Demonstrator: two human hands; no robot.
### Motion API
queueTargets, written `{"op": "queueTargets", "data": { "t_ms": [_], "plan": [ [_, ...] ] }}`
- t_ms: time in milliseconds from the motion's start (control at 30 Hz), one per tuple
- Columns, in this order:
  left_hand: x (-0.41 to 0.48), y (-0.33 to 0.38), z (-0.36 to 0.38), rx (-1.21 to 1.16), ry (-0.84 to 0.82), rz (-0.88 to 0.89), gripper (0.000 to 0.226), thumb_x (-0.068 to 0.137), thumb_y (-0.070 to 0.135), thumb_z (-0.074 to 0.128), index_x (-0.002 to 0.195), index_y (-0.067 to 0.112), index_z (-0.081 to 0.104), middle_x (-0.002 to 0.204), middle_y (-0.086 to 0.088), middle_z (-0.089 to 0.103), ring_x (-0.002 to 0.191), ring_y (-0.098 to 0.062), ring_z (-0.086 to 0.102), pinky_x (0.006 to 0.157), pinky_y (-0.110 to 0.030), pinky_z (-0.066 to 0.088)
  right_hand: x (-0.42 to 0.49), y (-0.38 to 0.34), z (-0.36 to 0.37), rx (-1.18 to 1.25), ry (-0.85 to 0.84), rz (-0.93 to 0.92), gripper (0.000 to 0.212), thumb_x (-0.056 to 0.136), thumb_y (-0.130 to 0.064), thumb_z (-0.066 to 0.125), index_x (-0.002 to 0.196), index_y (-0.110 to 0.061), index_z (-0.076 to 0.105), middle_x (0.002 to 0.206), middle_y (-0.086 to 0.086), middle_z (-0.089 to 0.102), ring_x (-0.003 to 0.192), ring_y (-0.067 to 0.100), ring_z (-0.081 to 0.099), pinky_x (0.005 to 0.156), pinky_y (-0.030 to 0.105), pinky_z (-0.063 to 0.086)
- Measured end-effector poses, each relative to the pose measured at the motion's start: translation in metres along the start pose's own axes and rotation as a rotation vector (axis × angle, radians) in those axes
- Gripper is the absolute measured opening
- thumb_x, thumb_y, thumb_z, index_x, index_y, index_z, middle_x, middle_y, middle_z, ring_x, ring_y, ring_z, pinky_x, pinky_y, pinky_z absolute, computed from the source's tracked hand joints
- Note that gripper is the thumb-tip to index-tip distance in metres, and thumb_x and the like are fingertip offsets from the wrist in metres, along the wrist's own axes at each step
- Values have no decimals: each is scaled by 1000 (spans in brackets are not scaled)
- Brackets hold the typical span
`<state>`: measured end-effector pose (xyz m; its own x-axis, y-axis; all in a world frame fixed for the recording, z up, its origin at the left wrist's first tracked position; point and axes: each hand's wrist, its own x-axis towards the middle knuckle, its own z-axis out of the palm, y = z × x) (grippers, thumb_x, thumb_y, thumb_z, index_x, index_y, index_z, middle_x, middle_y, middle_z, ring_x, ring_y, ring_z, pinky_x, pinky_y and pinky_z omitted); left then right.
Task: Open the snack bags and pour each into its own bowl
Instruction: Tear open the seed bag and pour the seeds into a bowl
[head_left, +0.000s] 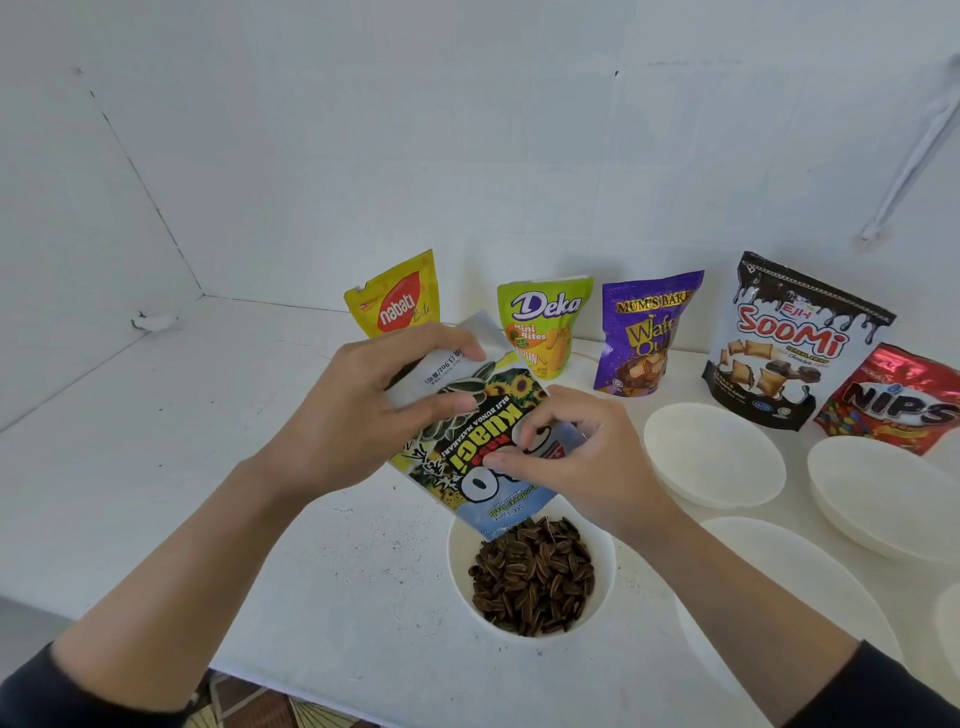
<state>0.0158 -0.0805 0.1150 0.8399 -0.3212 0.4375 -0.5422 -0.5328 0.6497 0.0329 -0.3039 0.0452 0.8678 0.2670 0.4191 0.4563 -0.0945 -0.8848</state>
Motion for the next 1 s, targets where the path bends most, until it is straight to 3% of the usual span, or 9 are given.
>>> {"op": "queueTargets", "data": {
  "t_ms": [100,267,367,467,567,667,733,867,1000],
  "plan": [
    [2,1,0,32,33,73,23,86,25,77,109,27,73,102,7,75,84,-18,71,65,-35,57,3,-7,2,-156,-32,-50,30,71,-25,91,65,-12,64,68,-2,63,69,16,60,64,38,49],
    [8,6,4,124,2,267,23,91,14,72,114,13,75,101,2,77,89,-11,71,74,-26,54,5,-9,9,-167,-67,-48,32,71,-26,90,61,-16,62,65,-3,62,68,16,57,67,37,47],
    [9,3,0,101,39,275,21,91,10,72,112,12,76,100,9,75,87,-4,71,73,-16,52,3,-2,6,-125,-105,16,32,72,-20,90,63,-11,60,68,1,63,70,18,59,67,36,48],
    [6,0,-4,68,119,230,20,93,17,69,112,23,74,105,13,74,92,-7,72,75,-21,56,0,6,-2,-34,-130,100,33,71,-11,90,64,-4,59,72,5,64,76,12,64,66,28,53],
    [0,-7,1,-44,211,140,19,93,19,68,109,26,75,105,10,76,96,-16,73,77,-35,61,0,9,-10,-24,-91,99,33,67,-8,91,65,-2,59,73,8,65,78,15,67,63,26,54],
    [-8,-15,9,-202,382,-1,19,94,17,67,106,29,75,98,8,78,95,-18,74,76,-46,62,1,9,-13,186,58,116,30,66,-1,87,70,-6,57,79,12,69,80,27,69,68,36,58],
    [-13,-19,15,-290,498,-92,20,96,13,65,104,29,74,93,6,77,90,-19,75,73,-48,63,2,9,-13,406,120,205,34,72,7,79,85,-9,51,95,12,76,87,33,73,74,41,61],
    [-24,-19,30,-377,619,-231,16,99,14,62,103,25,73,90,4,78,87,-19,76,68,-44,64,-1,8,-3,554,128,274,45,80,9,71,109,-13,45,108,19,73,92,35,72,80,47,60],
    [-29,-17,43,-514,757,-362,14,101,17,59,102,26,70,90,6,77,85,-17,77,59,-34,63,-5,9,9,582,154,349,56,76,-3,77,119,-19,45,108,17,75,89,32,73,69,38,59]
  ]
}}
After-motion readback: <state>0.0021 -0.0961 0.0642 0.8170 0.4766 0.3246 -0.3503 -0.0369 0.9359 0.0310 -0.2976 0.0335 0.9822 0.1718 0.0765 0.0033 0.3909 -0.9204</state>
